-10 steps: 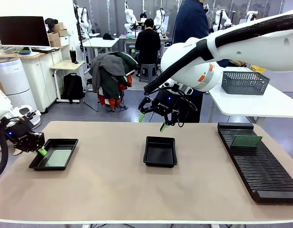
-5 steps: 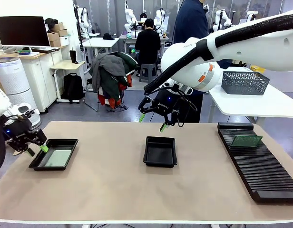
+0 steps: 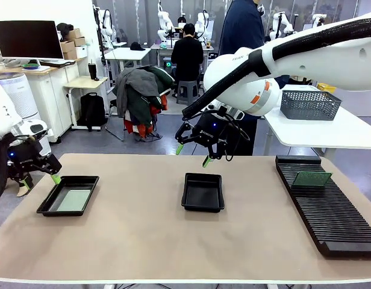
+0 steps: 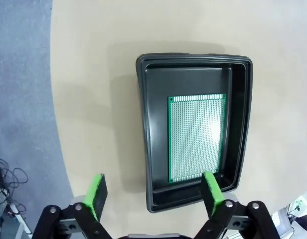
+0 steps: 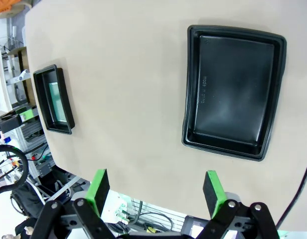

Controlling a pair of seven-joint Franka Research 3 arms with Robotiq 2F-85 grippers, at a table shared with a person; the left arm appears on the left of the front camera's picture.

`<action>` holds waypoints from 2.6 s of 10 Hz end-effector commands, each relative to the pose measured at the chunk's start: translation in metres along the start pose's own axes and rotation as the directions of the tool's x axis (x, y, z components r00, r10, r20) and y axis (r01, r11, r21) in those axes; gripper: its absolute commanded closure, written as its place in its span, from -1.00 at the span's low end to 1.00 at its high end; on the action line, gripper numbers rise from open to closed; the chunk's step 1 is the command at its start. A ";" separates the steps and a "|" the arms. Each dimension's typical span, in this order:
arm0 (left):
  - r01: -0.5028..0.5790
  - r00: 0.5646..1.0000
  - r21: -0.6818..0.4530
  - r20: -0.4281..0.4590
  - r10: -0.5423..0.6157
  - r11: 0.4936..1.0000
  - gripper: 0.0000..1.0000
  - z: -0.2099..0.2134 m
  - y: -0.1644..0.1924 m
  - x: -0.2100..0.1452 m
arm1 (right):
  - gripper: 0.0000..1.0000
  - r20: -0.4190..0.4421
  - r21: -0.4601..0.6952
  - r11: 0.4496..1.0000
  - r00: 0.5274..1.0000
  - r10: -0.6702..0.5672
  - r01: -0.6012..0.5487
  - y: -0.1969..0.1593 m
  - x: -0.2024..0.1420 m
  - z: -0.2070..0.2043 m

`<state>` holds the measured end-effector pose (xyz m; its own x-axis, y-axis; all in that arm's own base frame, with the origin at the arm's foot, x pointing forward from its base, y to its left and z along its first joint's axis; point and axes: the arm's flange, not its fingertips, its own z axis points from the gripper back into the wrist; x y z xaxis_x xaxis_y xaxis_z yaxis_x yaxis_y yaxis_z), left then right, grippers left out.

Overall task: Inspect and transfer BCBs to ESD trays.
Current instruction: Pick up the ESD tray and place it on the left side of the table, then pick up the Blank PCB from the PCB Rack and place it in the right ESD tray.

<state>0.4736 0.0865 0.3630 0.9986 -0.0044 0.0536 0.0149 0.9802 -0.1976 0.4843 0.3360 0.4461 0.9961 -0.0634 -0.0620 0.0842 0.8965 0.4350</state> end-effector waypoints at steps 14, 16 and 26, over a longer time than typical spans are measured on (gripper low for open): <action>0.012 1.000 0.056 -0.025 -0.011 0.998 -1.00 0.022 -0.017 -0.004 | -1.00 0.001 -0.020 1.000 1.000 -0.009 0.009 0.001 0.001 0.000; 0.012 1.000 0.056 -0.025 -0.011 0.998 -1.00 0.022 -0.017 -0.004 | -1.00 0.001 -0.020 1.000 1.000 -0.009 0.009 0.001 0.001 0.000; 0.012 1.000 0.056 -0.025 -0.011 0.998 -1.00 0.022 -0.017 -0.004 | -1.00 0.000 0.000 1.000 1.000 0.000 0.000 0.000 0.000 0.000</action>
<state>0.4697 0.0747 0.3893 0.9997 -0.0116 0.0220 0.0145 0.9910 -0.1331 0.4843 0.3360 0.4461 0.9961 -0.0634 -0.0620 0.0841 0.8965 0.4350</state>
